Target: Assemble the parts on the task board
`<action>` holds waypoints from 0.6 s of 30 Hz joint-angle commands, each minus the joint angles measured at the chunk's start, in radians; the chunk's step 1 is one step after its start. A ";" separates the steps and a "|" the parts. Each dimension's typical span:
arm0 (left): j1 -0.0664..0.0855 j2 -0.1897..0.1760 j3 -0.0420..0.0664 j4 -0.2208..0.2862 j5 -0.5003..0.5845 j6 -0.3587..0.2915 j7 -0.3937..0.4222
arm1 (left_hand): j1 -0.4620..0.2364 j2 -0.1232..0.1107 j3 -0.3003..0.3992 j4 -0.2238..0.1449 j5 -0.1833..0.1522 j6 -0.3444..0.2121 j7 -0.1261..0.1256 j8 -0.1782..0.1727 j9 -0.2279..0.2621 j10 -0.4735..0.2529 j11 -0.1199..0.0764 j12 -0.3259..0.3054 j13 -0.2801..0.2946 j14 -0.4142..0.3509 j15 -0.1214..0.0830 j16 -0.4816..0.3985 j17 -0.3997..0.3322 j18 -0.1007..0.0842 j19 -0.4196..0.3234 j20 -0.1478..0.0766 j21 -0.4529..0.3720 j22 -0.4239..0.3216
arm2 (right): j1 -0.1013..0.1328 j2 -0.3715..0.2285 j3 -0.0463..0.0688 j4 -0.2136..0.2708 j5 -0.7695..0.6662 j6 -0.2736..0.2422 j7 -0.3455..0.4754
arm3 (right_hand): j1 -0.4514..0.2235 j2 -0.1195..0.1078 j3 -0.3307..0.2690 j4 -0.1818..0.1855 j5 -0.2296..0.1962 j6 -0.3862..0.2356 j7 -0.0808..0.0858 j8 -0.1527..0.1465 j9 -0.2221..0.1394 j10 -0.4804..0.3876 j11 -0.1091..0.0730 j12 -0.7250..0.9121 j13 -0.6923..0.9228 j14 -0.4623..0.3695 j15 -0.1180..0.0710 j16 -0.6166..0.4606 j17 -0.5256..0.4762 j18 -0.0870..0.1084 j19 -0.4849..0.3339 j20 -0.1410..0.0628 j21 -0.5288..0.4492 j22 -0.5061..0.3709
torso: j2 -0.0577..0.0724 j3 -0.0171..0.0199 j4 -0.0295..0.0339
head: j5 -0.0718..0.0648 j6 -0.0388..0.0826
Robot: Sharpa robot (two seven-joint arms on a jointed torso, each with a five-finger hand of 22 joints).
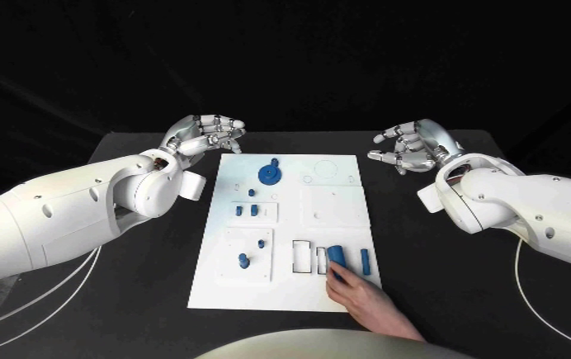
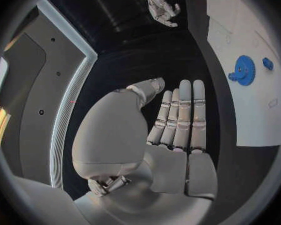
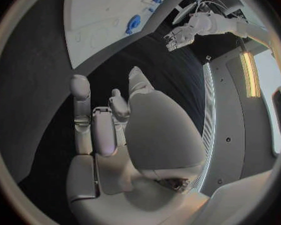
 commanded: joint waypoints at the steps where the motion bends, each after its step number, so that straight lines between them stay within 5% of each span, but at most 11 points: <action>1: 0.000 0.001 0.001 0.002 0.006 0.011 0.013 | 0.000 0.007 -0.003 0.000 0.000 0.001 0.024 0.002 -0.002 0.004 -0.001 0.006 -0.002 0.000 -0.005 -0.006 -0.001 0.012 -0.004 -0.002 -0.004 -0.001 | 0.000 0.000 0.000 0.003 -0.033 0.015 -0.013 | -0.007 0.000 -0.007 -0.001 -0.007 0.006 0.000 -0.002 -0.001 0.006 0.002 0.004 -0.069 0.020 -0.002 0.005 0.002 0.001 0.007 0.002 0.004 0.001 | 0.000 0.0000 0.0000 | 0.000 -0.001; 18: 0.000 0.000 0.001 0.002 0.006 0.013 0.011 | 0.000 0.007 -0.004 0.000 0.000 0.002 0.023 0.003 -0.002 0.005 -0.001 0.006 -0.002 0.000 -0.005 -0.007 -0.002 0.012 -0.003 -0.002 -0.005 -0.002 | -0.001 -0.005 0.000 0.027 -0.102 0.026 -0.057 | -0.023 0.001 -0.024 -0.001 -0.006 0.029 -0.007 0.005 0.000 0.025 -0.003 0.042 -0.048 0.029 -0.006 0.018 0.032 -0.004 0.029 -0.001 0.037 0.018 | 0.000 0.0000 0.0001 | -0.003 0.000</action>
